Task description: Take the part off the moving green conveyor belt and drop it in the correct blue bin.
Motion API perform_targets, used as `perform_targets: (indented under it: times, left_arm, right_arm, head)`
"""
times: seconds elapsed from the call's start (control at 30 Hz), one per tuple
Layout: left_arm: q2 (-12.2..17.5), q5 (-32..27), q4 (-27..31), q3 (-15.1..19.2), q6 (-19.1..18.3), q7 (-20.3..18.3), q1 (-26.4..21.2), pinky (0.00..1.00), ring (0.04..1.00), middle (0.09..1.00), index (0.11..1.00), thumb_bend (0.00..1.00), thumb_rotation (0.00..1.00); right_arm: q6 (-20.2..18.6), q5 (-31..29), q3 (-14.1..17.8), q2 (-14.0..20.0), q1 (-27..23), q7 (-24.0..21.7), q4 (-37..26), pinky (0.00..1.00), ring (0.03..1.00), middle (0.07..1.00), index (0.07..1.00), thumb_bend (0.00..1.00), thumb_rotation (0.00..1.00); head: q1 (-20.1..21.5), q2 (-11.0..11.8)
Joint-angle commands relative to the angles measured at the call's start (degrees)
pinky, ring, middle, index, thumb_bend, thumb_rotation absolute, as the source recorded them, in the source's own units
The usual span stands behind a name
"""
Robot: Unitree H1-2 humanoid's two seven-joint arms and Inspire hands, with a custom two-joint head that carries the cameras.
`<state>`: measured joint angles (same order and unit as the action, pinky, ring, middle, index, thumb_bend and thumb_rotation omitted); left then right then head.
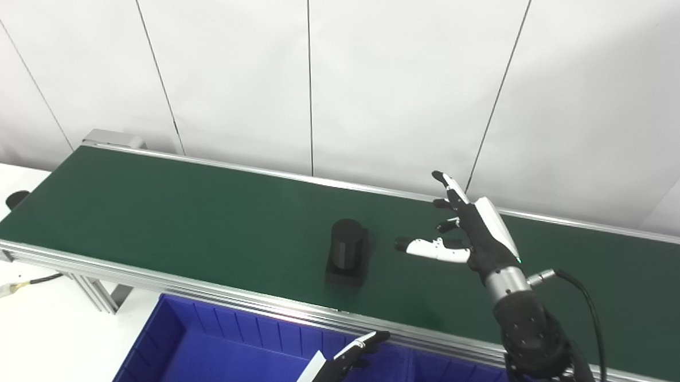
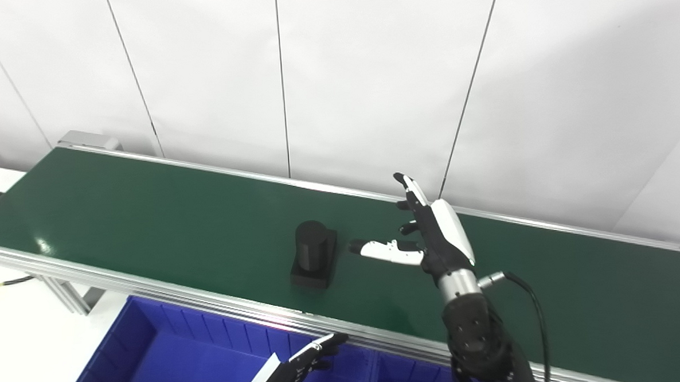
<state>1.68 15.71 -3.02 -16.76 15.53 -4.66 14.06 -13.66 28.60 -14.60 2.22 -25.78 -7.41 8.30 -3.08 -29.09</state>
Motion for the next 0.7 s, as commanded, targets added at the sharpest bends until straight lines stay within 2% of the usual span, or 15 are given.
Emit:
perform_targets:
  times: [0.0, 0.17, 0.27, 0.37, 0.5, 0.67]
  left_arm:
    - [0.37, 0.79, 1.33, -0.20, 2.32, 0.69, -0.19, 0.83, 0.892, 0.918, 0.881, 0.94, 0.48]
    - [1.16, -0.13, 2.85, -0.43, 0.00, -0.73, 0.32, 0.84, 0.895, 0.913, 0.887, 0.95, 0.49]
    - [1.58, -1.02, 3.14, -0.60, 0.44, -1.27, 0.47, 0.85, 0.902, 0.914, 0.889, 0.94, 0.48]
    - [1.72, -0.87, 3.01, -0.61, 0.87, -1.18, 0.49, 0.88, 0.913, 0.912, 0.881, 0.94, 0.48]
    - [2.07, -0.54, 4.06, -0.52, -0.65, -1.49, 0.84, 0.89, 0.915, 0.905, 0.869, 0.93, 0.49]
    - [2.44, -1.04, 5.80, -0.85, -1.80, -2.46, 1.59, 0.87, 0.894, 0.887, 0.858, 0.93, 0.48]
  right_arm:
    - [1.04, 0.20, -0.44, -1.09, -3.20, 1.51, 0.35, 0.74, 0.901, 0.966, 0.967, 1.00, 0.52]
    - [1.79, 1.51, -2.86, -2.00, -5.53, 2.67, 5.26, 0.74, 0.874, 0.950, 0.969, 1.00, 0.55]
    - [1.41, 2.17, -4.00, -2.33, -6.70, 3.00, 7.39, 0.75, 0.861, 0.942, 0.970, 1.00, 0.55]
    - [0.59, 2.60, -4.70, -2.88, -7.72, 3.22, 9.33, 0.77, 0.888, 0.966, 0.967, 1.00, 0.54]
    - [1.02, 3.01, -5.34, -3.77, -8.63, 4.36, 12.15, 0.77, 0.902, 0.981, 0.964, 1.00, 0.53]
    - [1.82, 3.14, -6.46, -4.42, -9.63, 5.40, 16.65, 0.85, 0.929, 0.986, 0.965, 1.00, 0.53]
  head:
    - [0.44, -0.10]
    - [1.64, -0.49]
    - [1.87, -0.53]
    - [2.59, -0.40]
    - [3.76, -0.44]
    - [4.00, -0.40]
